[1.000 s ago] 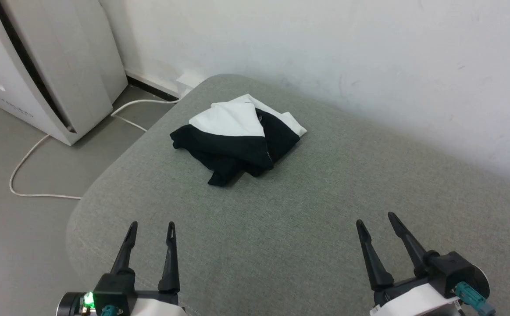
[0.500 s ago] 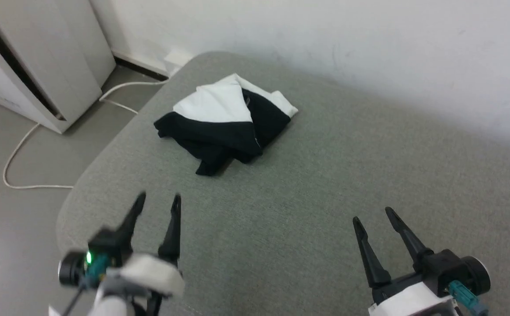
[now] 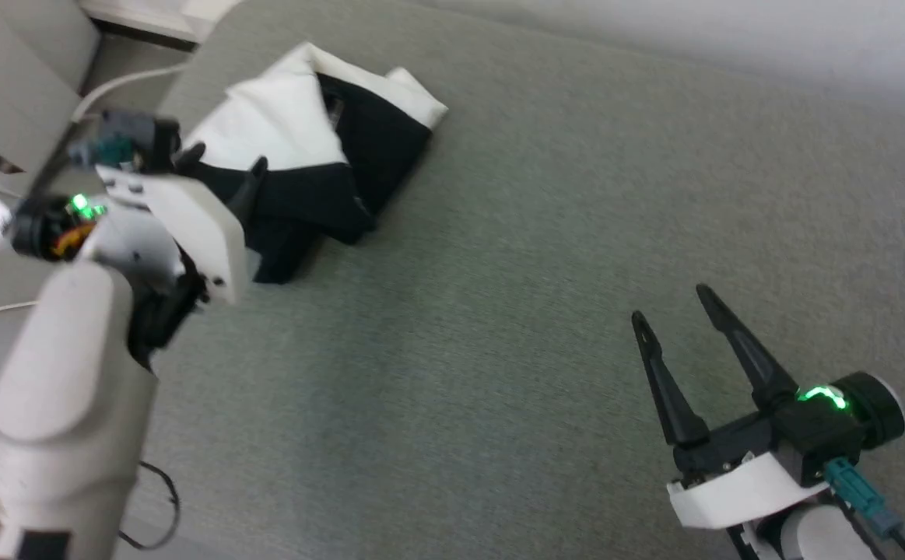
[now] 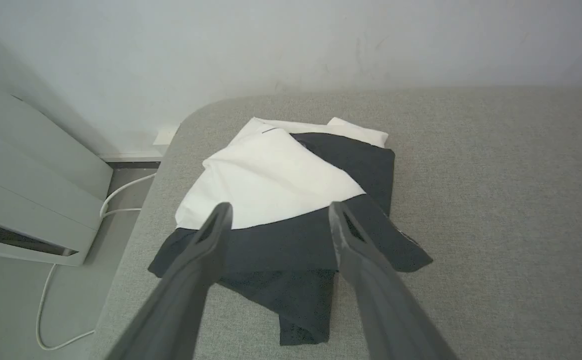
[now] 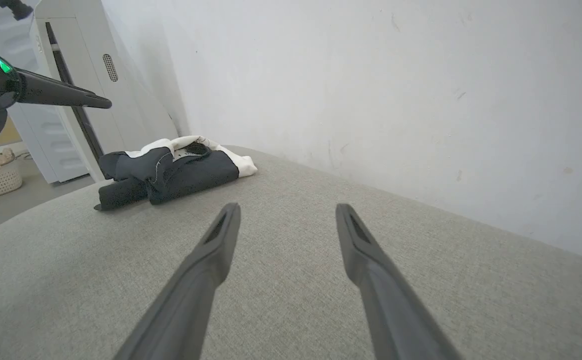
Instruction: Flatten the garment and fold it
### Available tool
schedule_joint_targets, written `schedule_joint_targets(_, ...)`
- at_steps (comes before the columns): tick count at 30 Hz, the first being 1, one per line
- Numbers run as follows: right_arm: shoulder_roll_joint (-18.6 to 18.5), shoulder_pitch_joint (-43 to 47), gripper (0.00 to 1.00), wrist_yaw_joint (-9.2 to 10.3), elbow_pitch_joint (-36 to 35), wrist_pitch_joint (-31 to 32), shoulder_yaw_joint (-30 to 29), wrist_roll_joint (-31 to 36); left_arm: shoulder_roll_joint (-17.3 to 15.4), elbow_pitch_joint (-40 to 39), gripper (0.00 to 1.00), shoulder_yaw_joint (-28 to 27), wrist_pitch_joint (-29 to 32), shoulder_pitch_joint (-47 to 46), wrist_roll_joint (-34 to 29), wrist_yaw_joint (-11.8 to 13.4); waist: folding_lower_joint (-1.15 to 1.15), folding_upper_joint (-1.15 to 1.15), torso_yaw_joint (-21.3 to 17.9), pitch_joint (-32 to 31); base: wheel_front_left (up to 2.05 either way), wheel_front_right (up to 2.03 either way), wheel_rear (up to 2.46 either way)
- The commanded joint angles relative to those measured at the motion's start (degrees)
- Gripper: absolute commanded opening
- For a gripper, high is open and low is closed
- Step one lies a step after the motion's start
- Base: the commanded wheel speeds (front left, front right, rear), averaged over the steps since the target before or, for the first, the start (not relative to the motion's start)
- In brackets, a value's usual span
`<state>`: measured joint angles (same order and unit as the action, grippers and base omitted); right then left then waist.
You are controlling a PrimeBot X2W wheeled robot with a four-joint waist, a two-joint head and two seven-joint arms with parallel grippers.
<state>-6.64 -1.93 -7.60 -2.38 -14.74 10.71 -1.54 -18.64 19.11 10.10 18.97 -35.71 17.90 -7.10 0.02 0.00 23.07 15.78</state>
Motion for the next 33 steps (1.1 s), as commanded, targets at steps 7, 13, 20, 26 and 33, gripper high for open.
schedule_joint_targets(7,-0.3,-3.34,1.0,0.11,-2.79,-0.26,0.46,0.06,-9.91,8.74,1.0,7.77,13.78,-10.52,12.91,-0.37,-0.02,0.0,-10.28,11.08,0.0,0.0,0.0)
schedule_joint_targets(13,0.15,-3.66,1.0,0.11,-2.66,-0.26,0.47,-0.03,-13.84,12.93,1.0,11.67,21.79,-11.41,21.04,-0.38,-0.02,0.0,-11.87,12.51,0.0,0.0,0.0)
schedule_joint_targets(20,0.36,-3.7,1.0,0.11,-2.07,-0.26,0.08,0.1,-14.73,14.19,0.0,13.35,26.34,-8.99,29.19,-0.38,-0.02,0.0,-11.66,12.42,0.0,0.0,0.0)
schedule_joint_targets(26,0.54,-3.73,1.0,0.11,-0.78,-0.26,-0.52,-0.03,-16.06,12.48,0.0,11.4,16.25,-9.45,31.18,-0.38,-0.02,0.0,-10.57,9.32,0.0,0.0,0.0)
schedule_joint_targets(33,1.2,-3.89,1.0,0.11,0.25,-0.26,-2.27,-0.7,-18.76,12.94,0.0,7.57,1.53,-13.64,29.35,-0.38,-0.02,0.0,-10.54,3.36,0.0,0.0,0.0)
